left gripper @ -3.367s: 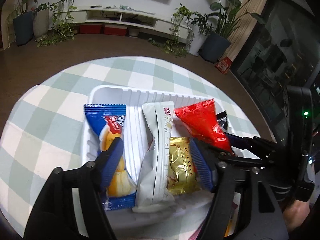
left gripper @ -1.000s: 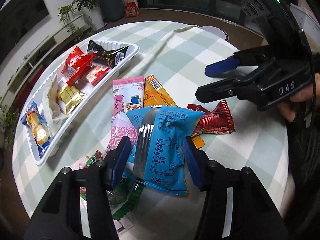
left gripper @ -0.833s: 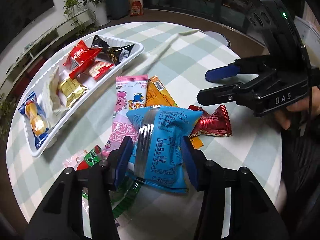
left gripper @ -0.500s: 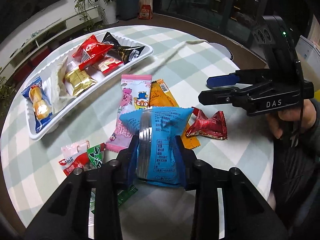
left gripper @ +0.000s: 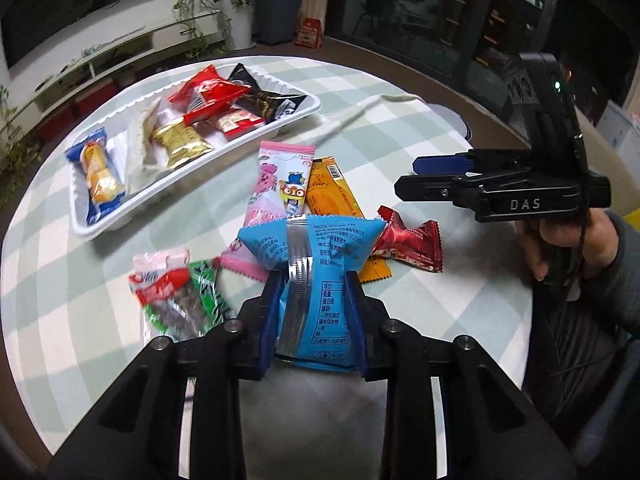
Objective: Organize snacks
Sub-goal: 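Grasp the dark red candy packet with the right gripper while the left gripper holds the blue packet, then carry the blue packet and red candy packet into the tray and release both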
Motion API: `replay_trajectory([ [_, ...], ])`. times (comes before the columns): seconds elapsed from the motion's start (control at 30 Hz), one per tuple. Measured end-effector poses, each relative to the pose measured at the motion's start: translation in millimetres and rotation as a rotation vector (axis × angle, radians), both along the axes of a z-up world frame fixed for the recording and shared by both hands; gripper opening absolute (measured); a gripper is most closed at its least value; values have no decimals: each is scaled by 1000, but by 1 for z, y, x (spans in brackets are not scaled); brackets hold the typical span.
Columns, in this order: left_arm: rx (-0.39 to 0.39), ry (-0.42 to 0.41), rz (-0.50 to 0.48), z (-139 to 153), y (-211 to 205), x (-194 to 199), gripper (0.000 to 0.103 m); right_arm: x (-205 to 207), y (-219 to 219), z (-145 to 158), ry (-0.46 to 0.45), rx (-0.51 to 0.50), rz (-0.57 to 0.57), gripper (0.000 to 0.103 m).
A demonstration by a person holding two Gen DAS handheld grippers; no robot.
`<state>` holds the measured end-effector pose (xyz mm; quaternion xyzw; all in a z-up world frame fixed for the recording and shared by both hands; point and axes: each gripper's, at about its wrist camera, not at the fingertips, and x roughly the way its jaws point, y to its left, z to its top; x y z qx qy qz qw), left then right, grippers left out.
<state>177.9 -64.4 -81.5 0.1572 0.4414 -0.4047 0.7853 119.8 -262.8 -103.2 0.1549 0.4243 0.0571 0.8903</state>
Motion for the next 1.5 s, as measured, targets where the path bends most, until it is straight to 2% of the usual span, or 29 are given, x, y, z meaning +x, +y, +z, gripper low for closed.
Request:
replay_trajectory([
  [0.17,-78,39,115,8,31,-11,28,-5,7,4,-9,-10,47,68],
  [0.27,-101,49,195,10,51,-25,28,-7,22,7,-19,-65,112,67],
  [0.33,-124,57,243,11,64,-34,28,-8,32,8,-21,-93,155,63],
  [0.53,-170,97,362,4,95,-55,28,-9,52,0,30,-177,221,59],
  [0.67,-187,122,389,-5,104,-61,28,-9,62,-7,57,-246,252,55],
  [0.8,-190,122,393,-6,100,-62,28,-12,70,-10,47,-317,279,54],
  [0.9,-184,126,391,-8,96,-61,28,-12,70,-10,45,-310,290,51],
  [0.97,-183,131,391,-9,95,-59,28,-13,72,-10,42,-312,308,43],
  [1.07,-186,134,393,-10,95,-58,28,-14,75,-9,45,-317,325,37],
  [1.27,-187,133,393,-10,95,-57,28,-13,69,-6,68,-251,313,33],
  [1.5,-194,130,393,-8,95,-57,28,-17,70,1,54,-239,307,32],
])
